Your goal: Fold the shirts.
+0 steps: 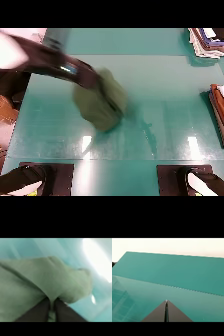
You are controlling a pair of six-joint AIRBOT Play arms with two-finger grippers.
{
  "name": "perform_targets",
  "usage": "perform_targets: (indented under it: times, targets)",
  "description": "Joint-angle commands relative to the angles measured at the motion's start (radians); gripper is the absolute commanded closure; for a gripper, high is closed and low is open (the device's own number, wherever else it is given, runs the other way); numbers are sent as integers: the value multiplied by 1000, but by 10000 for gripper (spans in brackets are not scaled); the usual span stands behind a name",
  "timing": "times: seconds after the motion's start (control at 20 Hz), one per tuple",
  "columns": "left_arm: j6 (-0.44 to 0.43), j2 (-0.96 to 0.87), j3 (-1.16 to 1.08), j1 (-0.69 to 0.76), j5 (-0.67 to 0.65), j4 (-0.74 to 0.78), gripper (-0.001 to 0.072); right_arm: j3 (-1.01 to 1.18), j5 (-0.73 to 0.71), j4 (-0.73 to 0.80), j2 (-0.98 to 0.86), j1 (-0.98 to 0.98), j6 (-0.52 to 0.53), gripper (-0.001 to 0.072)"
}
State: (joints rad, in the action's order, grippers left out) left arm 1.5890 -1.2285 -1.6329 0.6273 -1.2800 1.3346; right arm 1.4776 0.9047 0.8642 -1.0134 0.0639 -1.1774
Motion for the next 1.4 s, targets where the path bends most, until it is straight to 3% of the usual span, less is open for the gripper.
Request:
perform_targets:
  times: [0.0,0.25,0.4,0.65,0.85,0.95,1.25,1.3,1.35]
  targets:
    - [-62,-182,-3,162,58,-7,150,0,14,0,1,1,0,693]
    - [-35,-190,-3,13,83,156,169,0,16,0,1,1,0,693]
    - [8,-195,45,-158,87,126,169,0,34,0,1,1,0,693]
    - [-13,-212,357,-281,274,-100,169,0,65,0,1,1,0,693]
    - [-190,-271,515,-278,385,-421,169,0,65,0,1,1,0,693]
    - [-237,-297,520,-278,395,-512,169,0,71,-1,1,1,0,693]
    - [-254,-332,521,-270,409,-549,171,0,95,-1,1,1,0,693]
    - [-254,-336,520,-262,416,-549,310,0,95,-1,1,1,0,693]
    - [-254,-338,520,-256,425,-552,556,0,95,-1,1,1,0,693]
